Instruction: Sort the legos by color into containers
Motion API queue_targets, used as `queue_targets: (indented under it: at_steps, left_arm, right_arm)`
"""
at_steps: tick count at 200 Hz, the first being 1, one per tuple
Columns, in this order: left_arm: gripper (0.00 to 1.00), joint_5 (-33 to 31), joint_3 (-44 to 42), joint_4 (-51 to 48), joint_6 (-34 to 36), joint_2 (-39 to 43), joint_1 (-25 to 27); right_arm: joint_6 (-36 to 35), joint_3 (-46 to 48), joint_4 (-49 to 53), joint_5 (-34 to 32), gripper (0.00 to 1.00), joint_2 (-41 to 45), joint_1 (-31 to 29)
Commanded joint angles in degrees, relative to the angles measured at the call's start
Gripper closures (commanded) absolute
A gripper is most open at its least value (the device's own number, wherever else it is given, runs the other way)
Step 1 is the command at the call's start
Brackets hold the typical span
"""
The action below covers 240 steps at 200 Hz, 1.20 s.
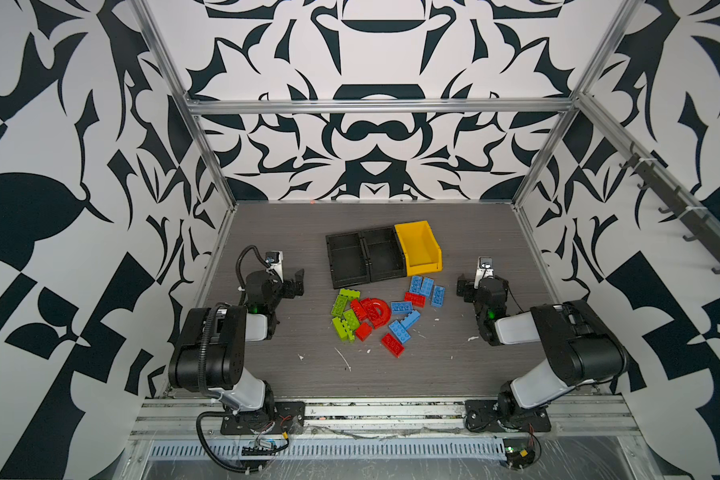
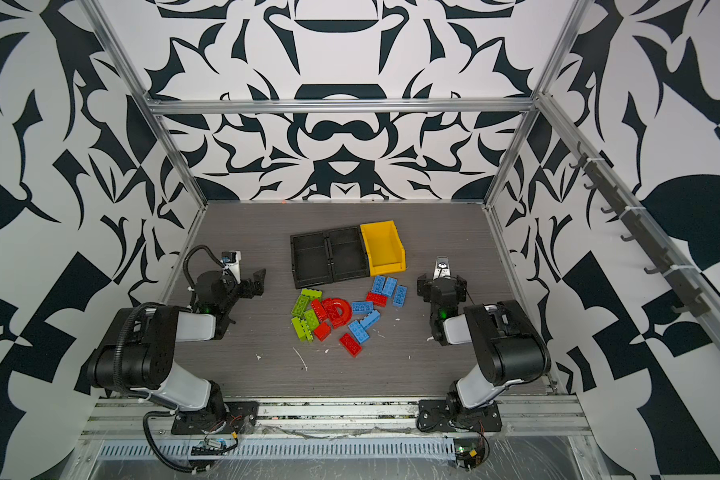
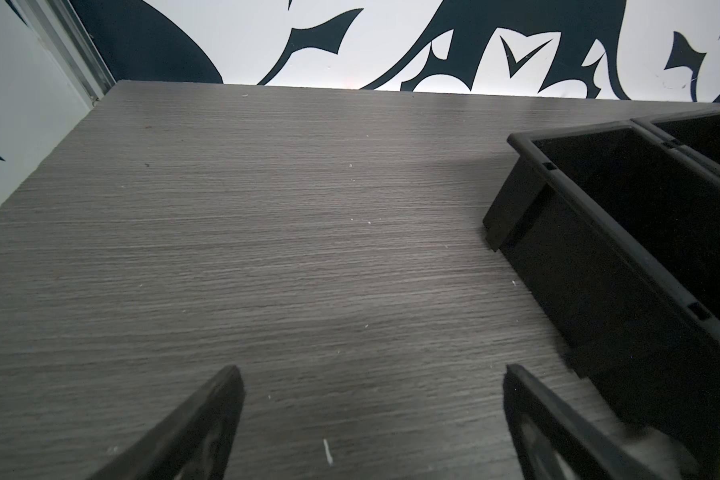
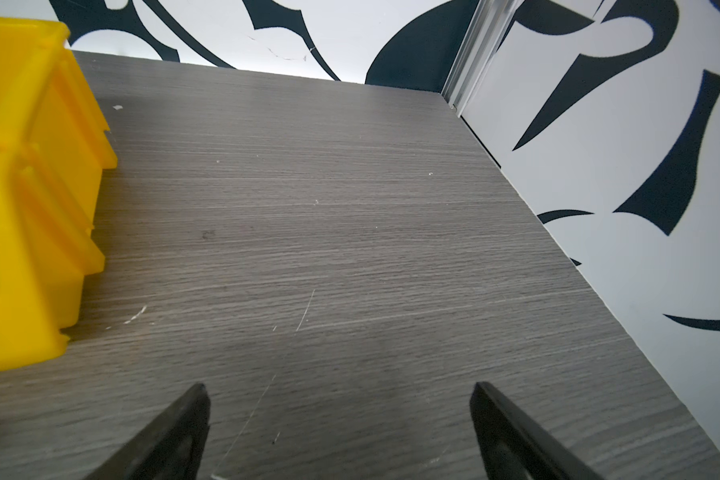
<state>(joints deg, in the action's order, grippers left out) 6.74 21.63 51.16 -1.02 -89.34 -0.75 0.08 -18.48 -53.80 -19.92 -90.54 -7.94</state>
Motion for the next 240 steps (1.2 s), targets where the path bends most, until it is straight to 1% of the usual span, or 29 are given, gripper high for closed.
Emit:
queue_targets:
  at_steps: [1,19,25,31,42,49,58,66,77,87,89,93,98,108,114,120,129,145,160,169,178,194,216,240]
  left_arm:
    - [0.0,0.7,0.1,0.7,0.5,-0.2,0.0]
    - [0.0,0.7,0.0,0.9,0.5,-0.1,0.0]
    - [0.0,0.6,-0.1,1.0,0.4,0.0,0.0]
    - [0.0,0.6,-0.1,1.2,0.4,0.5,0.0]
    - [0.0,0.8,0.0,-1.6,0.5,3.6,0.0]
    - [0.0,0.4,0.4,-4.5,0.4,5.9,0.0]
    - [0.0,-0.5,0.5,-6.6,0.3,8.6,0.1]
    - [0.0,-0.6,0.5,-8.7,0.7,11.4,0.6]
    - [0.0,-2.6,0.8,-12.4,0.9,15.7,2.6]
    - [0.0,-2.9,1.5,-16.6,-3.0,21.7,4.0]
    - [0.0,-2.4,1.7,-17.4,-4.1,22.6,4.2]
    - [0.0,-1.0,2.0,-18.6,-6.1,24.3,4.5]
    - [0.0,1.0,2.3,-19.6,-8.6,26.0,5.0]
    - [0.0,4.8,3.0,-21.2,-12.2,28.6,6.8]
    - [0.0,5.3,3.2,-22.3,-13.8,30.0,8.6]
    - [0.0,4.4,3.2,-23.1,-15.4,31.0,10.8]
    - [0.0,3.4,2.7,-23.3,-16.3,31.8,14.4]
    - [0.0,2.6,1.9,-23.2,-14.3,32.3,20.2]
    - [0.0,1.6,0.3,-21.6,-13.7,32.0,23.3]
    - [0.0,2.9,-1.2,-18.7,-13.5,31.3,23.8]
    - [0.0,3.3,-2.7,-15.6,-13.5,30.3,24.0]
    - [0.0,1.8,-4.5,-13.4,-13.7,29.6,24.0]
    - [0.0,0.7,-5.7,-12.9,-13.8,30.8,24.0]
    - [0.0,-1.0,-5.1,-14.0,-13.9,29.9,24.0]
  right_arm:
    - [0.4,-1.2,-1.0,-0.1,0.0,0.9,0.3]
    - [0.4,-1.1,-1.1,-0.2,0.0,0.9,0.3]
    - [0.1,-1.2,-1.5,-1.3,0.0,1.4,0.2]
    - [0.3,-1.4,0.5,-2.0,0.0,2.9,0.0]
    - [0.4,-2.6,5.8,-1.4,0.0,7.1,-0.2]
    - [-0.2,-3.7,10.4,-0.3,0.02,10.1,-0.6]
    - [-0.7,-5.6,16.9,-0.5,0.03,14.3,-1.8]
    - [1.7,-7.8,23.7,0.4,0.06,17.8,-2.5]
    - [5.9,-11.8,34.5,5.3,0.14,21.7,-2.8]
    - [10.2,-16.3,45.7,8.1,0.18,23.6,-3.5]
    - [10.9,-17.2,47.5,8.2,0.19,23.7,-3.7]
    - [12.1,-18.5,50.9,11.0,0.21,24.1,-4.2]
    - [13.1,-20.0,54.2,12.1,0.22,24.3,-5.1]
    - [15.2,-22.5,61.2,11.7,0.24,24.1,-7.2]
    - [16.6,-23.6,64.2,10.9,0.24,24.0,-8.5]
    - [17.7,-24.1,66.4,10.6,0.24,23.8,-9.6]
    - [19.4,-24.2,68.2,10.9,0.24,23.3,-10.3]
    - [22.0,-24.5,69.5,13.2,0.27,21.5,-10.8]
    - [22.5,-26.2,71.0,15.3,0.3,17.8,-11.4]
    - [22.1,-27.8,72.7,16.0,0.33,14.9,-11.9]
    - [21.7,-29.5,74.4,16.3,0.33,12.3,-12.4]
    - [21.6,-30.7,75.2,17.0,0.33,9.2,-13.1]
    - [21.5,-30.4,72.3,18.0,0.33,6.9,-13.8]
    - [21.5,-32.0,72.9,18.1,0.33,3.3,-13.9]
